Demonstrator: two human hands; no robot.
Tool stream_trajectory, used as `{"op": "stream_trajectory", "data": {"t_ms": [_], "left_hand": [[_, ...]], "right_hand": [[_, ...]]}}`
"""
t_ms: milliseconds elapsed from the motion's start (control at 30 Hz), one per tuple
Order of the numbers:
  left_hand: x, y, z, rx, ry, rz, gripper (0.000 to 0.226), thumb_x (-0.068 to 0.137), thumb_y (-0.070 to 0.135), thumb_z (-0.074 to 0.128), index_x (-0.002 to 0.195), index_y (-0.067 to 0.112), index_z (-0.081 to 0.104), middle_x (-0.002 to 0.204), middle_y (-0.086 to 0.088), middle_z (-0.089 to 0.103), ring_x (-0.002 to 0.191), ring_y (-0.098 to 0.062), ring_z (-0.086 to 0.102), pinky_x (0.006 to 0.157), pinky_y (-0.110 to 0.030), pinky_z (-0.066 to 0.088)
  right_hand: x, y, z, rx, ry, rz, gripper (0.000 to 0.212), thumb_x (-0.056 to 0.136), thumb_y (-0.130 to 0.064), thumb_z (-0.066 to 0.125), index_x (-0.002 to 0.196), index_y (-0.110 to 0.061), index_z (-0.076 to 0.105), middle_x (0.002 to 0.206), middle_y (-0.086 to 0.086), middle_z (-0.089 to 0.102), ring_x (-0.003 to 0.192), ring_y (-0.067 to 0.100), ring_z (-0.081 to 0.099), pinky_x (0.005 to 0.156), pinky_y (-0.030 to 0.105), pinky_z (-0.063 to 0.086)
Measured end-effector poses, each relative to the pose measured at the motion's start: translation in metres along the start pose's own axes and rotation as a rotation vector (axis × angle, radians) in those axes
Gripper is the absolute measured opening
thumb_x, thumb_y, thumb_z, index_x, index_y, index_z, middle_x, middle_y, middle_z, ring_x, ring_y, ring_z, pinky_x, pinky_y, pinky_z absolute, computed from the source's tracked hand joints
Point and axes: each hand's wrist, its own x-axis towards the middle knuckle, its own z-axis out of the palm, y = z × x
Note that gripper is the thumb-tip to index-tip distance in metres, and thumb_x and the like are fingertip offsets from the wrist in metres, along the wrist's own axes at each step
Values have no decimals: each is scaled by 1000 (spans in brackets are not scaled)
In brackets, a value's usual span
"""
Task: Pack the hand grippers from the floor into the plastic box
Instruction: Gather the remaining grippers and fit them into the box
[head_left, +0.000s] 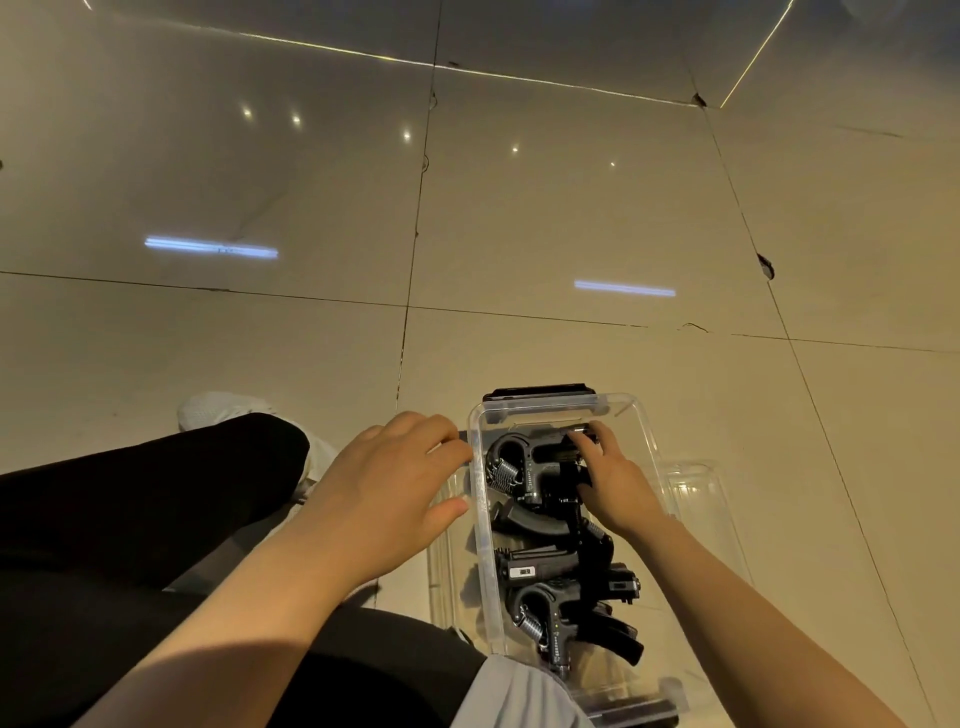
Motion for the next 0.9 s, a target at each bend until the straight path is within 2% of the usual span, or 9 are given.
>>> {"op": "stream_trajectory", "data": {"t_ms": [100, 167, 267, 333, 467, 567, 667, 767, 900], "left_hand": [[-2, 2, -1, -14, -10, -13, 36, 71, 48, 62, 100, 27, 66, 96, 9, 62, 85, -12, 61, 60, -25, 50], [-3, 3, -3, -27, -4, -16, 38, 66, 44, 76, 99, 27, 66, 95, 8, 63, 84, -12, 62, 58, -24, 50], [-6, 3, -5, -35, 5, -40, 48, 57, 40, 85, 99, 27, 67, 95, 8, 63, 84, -11, 62, 57, -22, 49], [-7, 3, -4, -13, 33, -39, 49, 56, 39, 85, 100, 27, 66, 102, 6, 62, 95, -13, 56, 62, -24, 51], [-7, 3, -4, 11, 96, -71, 55, 61, 31, 82, 111, 19, 63, 124, -9, 54, 117, -23, 38, 79, -39, 50], [-7, 1, -5, -9, 122, -113, 54, 64, 30, 81, 114, 18, 62, 125, -9, 54, 117, -22, 38, 78, -40, 50], [-8, 0, -5, -44, 134, -123, 55, 64, 32, 81, 114, 21, 61, 112, -1, 59, 107, -13, 39, 72, -35, 52], [-10, 7, -7, -63, 123, -108, 63, 68, 33, 79, 125, 23, 53, 107, 2, 60, 105, -10, 38, 75, -29, 47], [-13, 19, -20, -156, 151, -149, 51, 87, 37, 59, 135, 29, 43, 125, 8, 50, 119, -10, 39, 90, -23, 35]], "right_hand": [[-1, -5, 2, -43, 29, 28, 69, 79, 2, 54, 142, -11, 31, 153, 11, 21, 85, 36, 62, 63, 35, 46], [-3, -5, 1, -33, 49, 34, 66, 79, 1, 55, 141, -8, 33, 150, 13, 26, 83, 36, 61, 62, 35, 46], [-5, -6, 1, -23, 38, -8, 65, 81, -3, 57, 141, -8, 33, 148, 12, 28, 88, 34, 61, 68, 37, 50], [-6, -7, 1, -19, 35, -32, 64, 80, -4, 57, 140, -7, 34, 147, 12, 30, 88, 34, 61, 68, 37, 52], [-5, -9, -1, -41, 39, 5, 63, 80, -6, 56, 139, -9, 34, 146, 10, 31, 90, 33, 60, 65, 35, 48], [-5, -8, -3, -27, -32, 14, 67, 83, -9, 57, 143, -14, 29, 153, 9, 21, 96, 35, 60, 74, 38, 51], [-8, -5, -15, 14, -144, 29, 73, 85, -16, 60, 148, -20, 22, 156, 8, 14, 115, 33, 54, 91, 37, 46], [-21, -7, -37, 113, -120, 57, 64, 87, -23, 61, 144, -22, 31, 147, 8, 37, 120, 26, 49, 95, 32, 41], [-44, -21, -67, 142, -80, 44, 52, 90, -29, 60, 138, -22, 41, 136, 3, 52, 118, 21, 51, 89, 26, 38]]}}
